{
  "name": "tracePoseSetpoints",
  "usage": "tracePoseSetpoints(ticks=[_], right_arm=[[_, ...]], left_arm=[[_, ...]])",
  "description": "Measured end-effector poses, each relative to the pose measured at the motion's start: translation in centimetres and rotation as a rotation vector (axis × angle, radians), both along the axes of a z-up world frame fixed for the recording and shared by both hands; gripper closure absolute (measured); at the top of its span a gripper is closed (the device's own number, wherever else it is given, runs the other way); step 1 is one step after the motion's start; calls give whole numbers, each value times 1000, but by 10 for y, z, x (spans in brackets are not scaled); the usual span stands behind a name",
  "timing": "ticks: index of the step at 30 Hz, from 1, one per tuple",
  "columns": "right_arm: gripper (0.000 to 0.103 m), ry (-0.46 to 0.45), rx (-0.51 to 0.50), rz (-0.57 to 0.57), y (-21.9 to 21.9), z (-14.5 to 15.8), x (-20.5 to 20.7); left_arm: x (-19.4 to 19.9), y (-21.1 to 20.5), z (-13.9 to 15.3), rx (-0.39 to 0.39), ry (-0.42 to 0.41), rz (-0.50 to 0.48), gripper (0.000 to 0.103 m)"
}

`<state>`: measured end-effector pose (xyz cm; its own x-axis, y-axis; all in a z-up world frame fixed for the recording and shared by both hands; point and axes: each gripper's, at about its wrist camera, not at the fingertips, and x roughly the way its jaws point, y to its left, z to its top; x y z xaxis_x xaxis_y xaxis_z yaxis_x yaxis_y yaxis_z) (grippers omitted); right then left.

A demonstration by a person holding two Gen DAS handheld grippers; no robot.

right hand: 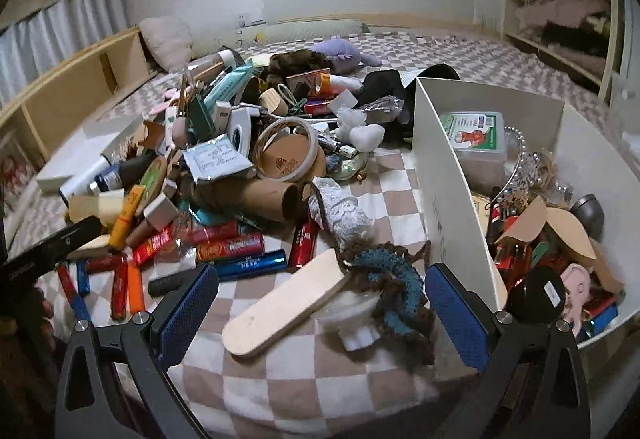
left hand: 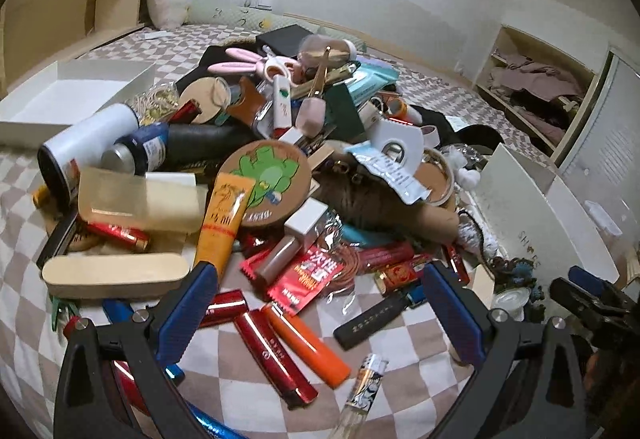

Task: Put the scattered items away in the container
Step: 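Withdraw both tools from the white box back over the pile, then lower the right tool onto the white plastic lid and close it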

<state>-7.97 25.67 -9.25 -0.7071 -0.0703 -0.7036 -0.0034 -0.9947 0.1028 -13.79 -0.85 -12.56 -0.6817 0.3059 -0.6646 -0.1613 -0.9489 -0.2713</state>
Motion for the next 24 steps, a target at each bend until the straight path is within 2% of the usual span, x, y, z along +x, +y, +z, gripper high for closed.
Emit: tracePoseSetpoints(ticks=[3,5,8,10,12,13,17,24], right_arm=[[4,6,-25,19,0,-1,10],[18,-7,-13,52,-3,-3,15],[24,-65,18,133,-10,-7,14],[28,-97,91,189,-19,-8,12],[34,-136,209,262,-31,-11,10],[39,-156,247,286,-34,-13,9],[49,-250,334,336,-35,-25,-3],[50,-430,389,306,-29,-55,-31]], left_arm=[[2,1,-6,3,-14,-5,1],[3,2,-9,2,-19,-15,1],[6,3,-9,-4,-11,-22,0],[6,2,-9,3,-6,-25,1],[7,1,-8,14,-1,-28,1],[7,0,-8,22,-1,-29,1],[8,0,-7,48,4,-46,0],[7,5,-12,28,-7,-64,1]])
